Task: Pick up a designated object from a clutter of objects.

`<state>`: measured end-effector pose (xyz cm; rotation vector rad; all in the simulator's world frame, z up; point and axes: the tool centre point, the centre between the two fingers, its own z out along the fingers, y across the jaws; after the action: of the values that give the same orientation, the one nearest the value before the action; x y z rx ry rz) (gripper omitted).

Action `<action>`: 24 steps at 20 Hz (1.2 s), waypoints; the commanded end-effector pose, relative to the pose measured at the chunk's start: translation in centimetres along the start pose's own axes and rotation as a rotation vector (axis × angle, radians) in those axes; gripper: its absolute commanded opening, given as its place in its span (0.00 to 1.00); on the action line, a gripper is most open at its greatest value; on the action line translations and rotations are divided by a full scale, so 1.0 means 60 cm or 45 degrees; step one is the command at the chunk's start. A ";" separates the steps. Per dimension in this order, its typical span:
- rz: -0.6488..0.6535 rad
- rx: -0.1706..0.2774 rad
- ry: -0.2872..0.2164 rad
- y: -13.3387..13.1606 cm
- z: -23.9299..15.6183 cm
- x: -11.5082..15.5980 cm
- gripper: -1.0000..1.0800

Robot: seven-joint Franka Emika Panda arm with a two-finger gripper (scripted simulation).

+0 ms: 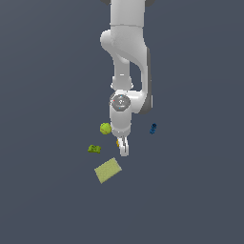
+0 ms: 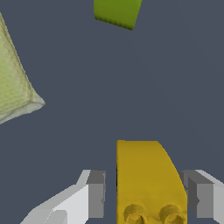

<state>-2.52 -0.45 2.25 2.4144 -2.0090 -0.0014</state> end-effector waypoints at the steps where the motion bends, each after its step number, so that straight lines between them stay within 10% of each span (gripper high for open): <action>1: 0.000 0.001 0.000 -0.001 0.001 0.000 0.00; 24: 0.000 0.002 0.000 0.003 -0.072 -0.032 0.00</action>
<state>-2.98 1.02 5.71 2.4144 -2.0101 -0.0010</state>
